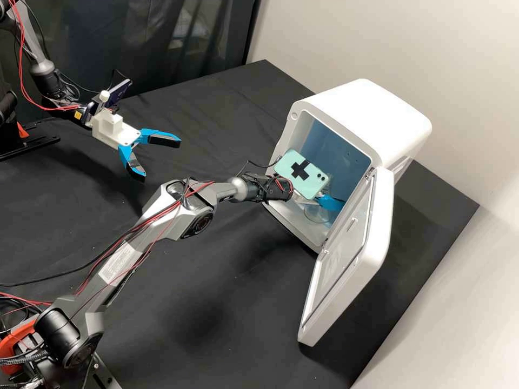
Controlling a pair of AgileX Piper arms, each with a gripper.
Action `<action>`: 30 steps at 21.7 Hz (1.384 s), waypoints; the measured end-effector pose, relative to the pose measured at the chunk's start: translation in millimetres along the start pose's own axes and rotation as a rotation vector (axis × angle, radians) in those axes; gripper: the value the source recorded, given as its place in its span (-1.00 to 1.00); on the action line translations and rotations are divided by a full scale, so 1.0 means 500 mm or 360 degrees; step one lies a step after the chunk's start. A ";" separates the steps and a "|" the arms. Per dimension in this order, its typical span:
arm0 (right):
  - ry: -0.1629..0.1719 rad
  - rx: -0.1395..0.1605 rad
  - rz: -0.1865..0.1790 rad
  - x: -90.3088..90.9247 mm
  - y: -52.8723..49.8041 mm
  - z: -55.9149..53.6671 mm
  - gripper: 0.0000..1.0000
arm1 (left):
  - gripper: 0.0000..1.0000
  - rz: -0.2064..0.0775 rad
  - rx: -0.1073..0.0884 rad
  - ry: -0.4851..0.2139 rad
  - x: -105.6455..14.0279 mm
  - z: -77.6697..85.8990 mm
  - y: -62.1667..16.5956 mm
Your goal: Place the flask in the incubator
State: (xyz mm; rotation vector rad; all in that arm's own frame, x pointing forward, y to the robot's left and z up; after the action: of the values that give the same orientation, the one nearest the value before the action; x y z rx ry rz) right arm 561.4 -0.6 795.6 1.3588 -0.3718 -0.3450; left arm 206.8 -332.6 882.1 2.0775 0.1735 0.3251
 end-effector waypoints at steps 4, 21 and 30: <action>0.0000 -0.0032 -0.0021 0.007 -0.006 0.004 -1.00 | 1.00 0.0000 0.0000 0.0000 0.000 0.000 0.000; 0.0095 -0.0179 -0.0140 0.038 -0.004 0.023 -1.00 | 1.00 -0.0007 0.0037 0.0011 -0.008 -0.036 0.010; 0.0046 0.0050 -0.0278 0.022 0.036 0.090 -1.00 | 1.00 0.0002 -0.0002 0.0052 -0.009 -0.049 0.012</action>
State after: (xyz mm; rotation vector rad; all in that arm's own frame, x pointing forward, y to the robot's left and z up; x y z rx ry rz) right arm 551.5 -42.0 821.5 1.4293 -0.2360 -0.4652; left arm 194.9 -316.6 898.2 2.0722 0.1917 0.3598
